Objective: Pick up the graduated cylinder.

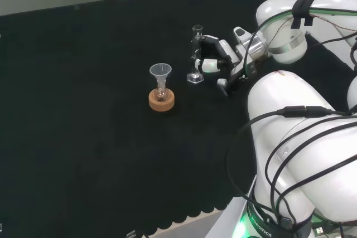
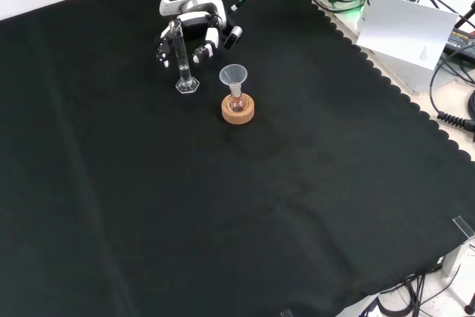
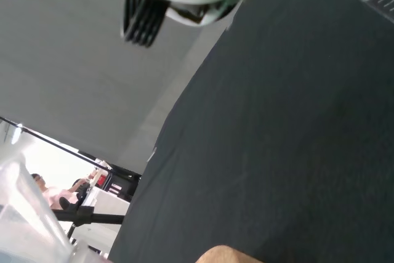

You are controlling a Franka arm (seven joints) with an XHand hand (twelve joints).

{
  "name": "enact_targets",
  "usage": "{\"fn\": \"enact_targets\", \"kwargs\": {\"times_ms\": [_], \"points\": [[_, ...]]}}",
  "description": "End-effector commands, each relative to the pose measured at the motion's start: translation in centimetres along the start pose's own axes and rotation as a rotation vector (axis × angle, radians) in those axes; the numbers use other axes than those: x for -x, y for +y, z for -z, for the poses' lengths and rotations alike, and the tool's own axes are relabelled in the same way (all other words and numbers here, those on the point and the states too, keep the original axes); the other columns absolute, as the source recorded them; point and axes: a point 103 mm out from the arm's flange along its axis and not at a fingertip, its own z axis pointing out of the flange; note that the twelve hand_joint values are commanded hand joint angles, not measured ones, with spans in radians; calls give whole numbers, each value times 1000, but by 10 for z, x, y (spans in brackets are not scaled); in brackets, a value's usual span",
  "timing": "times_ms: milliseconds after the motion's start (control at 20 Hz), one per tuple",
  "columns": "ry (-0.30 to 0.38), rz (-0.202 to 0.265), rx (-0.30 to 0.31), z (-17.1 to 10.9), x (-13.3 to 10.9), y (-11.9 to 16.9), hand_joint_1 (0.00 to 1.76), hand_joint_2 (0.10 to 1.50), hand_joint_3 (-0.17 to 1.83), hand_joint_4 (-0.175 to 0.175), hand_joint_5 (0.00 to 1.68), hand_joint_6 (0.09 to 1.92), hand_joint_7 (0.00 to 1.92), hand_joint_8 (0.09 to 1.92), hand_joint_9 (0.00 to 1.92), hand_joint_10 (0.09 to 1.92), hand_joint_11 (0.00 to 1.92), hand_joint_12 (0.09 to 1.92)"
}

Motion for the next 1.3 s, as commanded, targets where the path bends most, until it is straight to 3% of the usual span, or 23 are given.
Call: {"fn": "enact_targets", "kwargs": {"times_ms": [50, 1300], "points": [[-2, 3, 10, -1, 1, 3, 1082, 610, 780, -40, 577, 661, 569, 633, 778, 503, 489, 1251], [26, 7, 15, -4, 6, 5, 1099, 665, 721, -48, 641, 725, 590, 650, 842, 460, 614, 1164]]}}
